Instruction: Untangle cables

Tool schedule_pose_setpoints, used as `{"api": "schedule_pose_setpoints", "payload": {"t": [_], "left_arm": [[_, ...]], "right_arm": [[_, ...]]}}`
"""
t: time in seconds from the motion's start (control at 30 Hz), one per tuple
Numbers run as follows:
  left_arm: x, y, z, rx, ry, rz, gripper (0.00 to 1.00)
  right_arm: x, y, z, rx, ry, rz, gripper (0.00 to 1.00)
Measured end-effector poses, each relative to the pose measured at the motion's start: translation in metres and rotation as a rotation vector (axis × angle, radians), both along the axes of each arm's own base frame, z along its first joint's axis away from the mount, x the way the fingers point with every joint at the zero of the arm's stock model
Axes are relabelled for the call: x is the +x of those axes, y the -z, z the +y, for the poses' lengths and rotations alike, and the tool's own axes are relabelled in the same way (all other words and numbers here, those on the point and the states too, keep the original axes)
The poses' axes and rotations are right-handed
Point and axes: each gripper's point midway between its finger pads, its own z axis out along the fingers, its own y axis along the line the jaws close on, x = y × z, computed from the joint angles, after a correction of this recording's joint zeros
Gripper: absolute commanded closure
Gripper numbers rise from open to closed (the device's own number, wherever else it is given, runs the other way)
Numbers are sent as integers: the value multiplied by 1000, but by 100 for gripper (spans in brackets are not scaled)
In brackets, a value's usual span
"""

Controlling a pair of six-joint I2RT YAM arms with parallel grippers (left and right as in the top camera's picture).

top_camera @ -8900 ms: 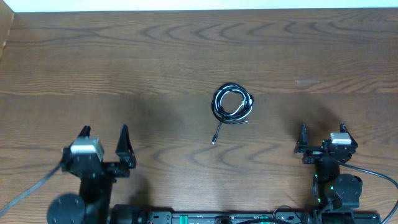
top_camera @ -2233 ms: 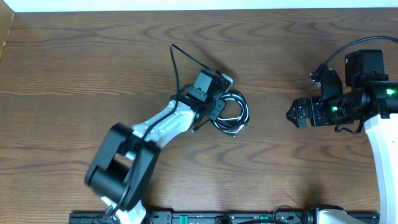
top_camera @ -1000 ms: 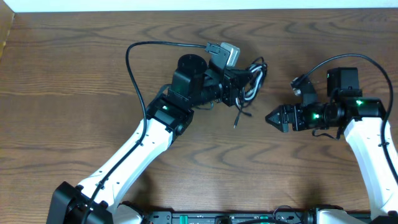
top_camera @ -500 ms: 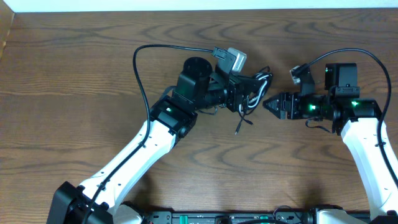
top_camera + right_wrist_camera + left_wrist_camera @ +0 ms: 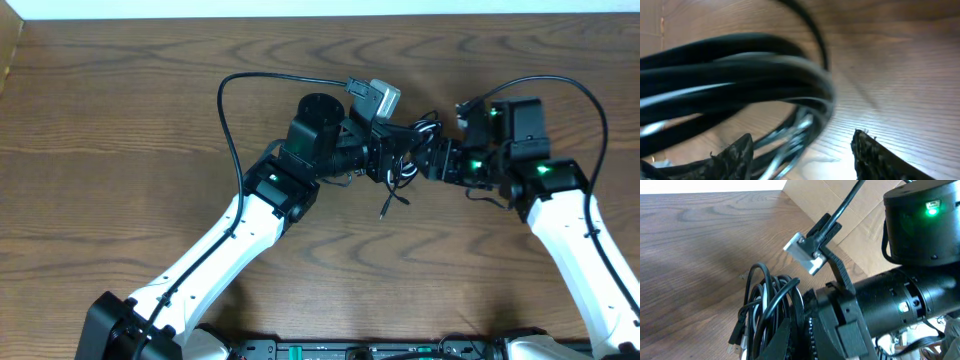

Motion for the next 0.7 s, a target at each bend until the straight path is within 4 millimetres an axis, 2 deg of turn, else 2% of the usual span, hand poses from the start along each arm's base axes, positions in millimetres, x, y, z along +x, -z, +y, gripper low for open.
{"api": "schedule_pose_setpoints", "payload": {"t": [0.17,0.3,0.37,0.4,0.43,0.7], "left_arm": [[0,0,0,0,0,0,92],[0,0,0,0,0,0,92],[0,0,0,0,0,-1,93],[0,0,0,0,0,0,93],[0,0,0,0,0,0,93],[0,1,0,6,2,-3,93]], "right_arm": [[-5,2,15,-7,3,21,55],[-8,3,21,-11,11,35,65],[-9,4,22,-13,17,39,78],[-9,4,22,-13,21,41,92],[-9,4,22,-15,20,38,99],[-8,5,20,-25,41,43,99]]}}
